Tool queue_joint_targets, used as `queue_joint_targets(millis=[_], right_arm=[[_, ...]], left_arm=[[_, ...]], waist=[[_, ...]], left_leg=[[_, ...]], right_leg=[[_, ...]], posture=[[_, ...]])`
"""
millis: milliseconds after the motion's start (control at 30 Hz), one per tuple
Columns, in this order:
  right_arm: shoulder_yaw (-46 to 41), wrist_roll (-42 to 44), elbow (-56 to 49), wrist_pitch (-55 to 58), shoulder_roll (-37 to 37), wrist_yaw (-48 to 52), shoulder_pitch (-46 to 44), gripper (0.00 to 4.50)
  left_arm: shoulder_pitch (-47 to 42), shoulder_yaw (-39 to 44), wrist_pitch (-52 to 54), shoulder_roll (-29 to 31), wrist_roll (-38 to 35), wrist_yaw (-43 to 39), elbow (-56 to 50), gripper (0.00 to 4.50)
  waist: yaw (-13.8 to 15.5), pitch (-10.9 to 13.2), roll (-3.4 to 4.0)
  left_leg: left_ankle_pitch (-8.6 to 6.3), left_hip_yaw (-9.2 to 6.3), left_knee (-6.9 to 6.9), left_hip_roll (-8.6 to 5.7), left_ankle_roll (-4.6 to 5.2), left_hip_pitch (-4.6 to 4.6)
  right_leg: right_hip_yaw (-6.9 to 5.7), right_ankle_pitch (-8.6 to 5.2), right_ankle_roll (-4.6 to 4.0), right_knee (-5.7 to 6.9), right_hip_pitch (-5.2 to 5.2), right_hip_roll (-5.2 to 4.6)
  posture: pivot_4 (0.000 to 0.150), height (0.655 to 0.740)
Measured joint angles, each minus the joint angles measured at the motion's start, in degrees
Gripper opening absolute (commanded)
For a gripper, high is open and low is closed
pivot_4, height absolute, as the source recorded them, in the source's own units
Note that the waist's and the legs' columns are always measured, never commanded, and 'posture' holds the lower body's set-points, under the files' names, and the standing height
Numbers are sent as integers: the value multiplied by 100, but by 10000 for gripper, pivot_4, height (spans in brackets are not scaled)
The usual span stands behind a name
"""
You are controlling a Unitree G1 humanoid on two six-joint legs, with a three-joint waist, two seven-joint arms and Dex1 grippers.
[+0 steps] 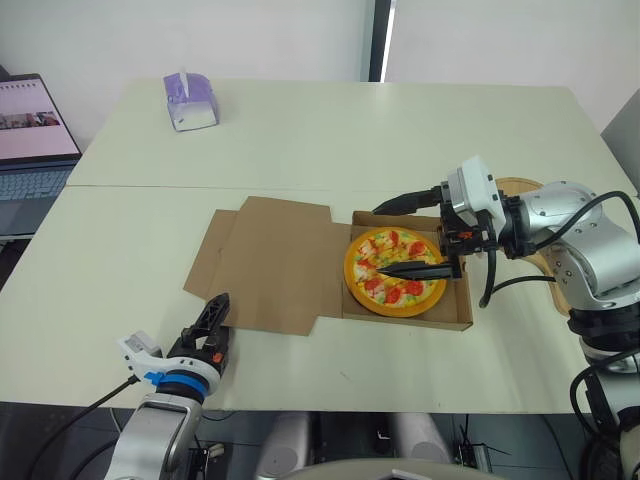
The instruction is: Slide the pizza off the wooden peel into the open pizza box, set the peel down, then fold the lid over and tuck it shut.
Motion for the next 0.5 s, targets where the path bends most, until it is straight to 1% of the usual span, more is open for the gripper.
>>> queue_joint_targets(millis=[100, 200, 300, 500], right_arm=[[-1, 0, -10, 11, -4, -6, 0, 45000], [-1, 0, -13, 27, -3, -13, 0, 45000], [-1, 1, -23, 33, -2, -12, -1, 45000], [-1, 1, -24, 38, -2, -13, -1, 45000]], left_arm=[[-66, 3, -26, -22, 64, -64, 14, 34804], [-334, 69, -94, -64, 107, -57, 123, 28782], [-589, 118, -155, -90, 110, 11, 190, 19654], [-609, 89, -143, -161, 191, 98, 190, 277]], waist=[[-1, 0, 0], [8, 0, -1], [22, 3, -7], [22, 3, -8]], left_leg=[[0, 1, -1, 0, 0, 0], [0, 0, 0, 0, 0, -1], [1, -7, 3, 0, -1, -1], [1, -8, 3, 1, -1, -1]], right_leg=[[0, 0, 0, -2, -1, 0], [-2, 0, 0, -1, 0, 0], [-7, 0, 0, 4, 2, 0], [-7, 0, 0, 3, 3, 0]], posture=[[1500, 7251], [1500, 7251], [1500, 7251], [1500, 7251]])
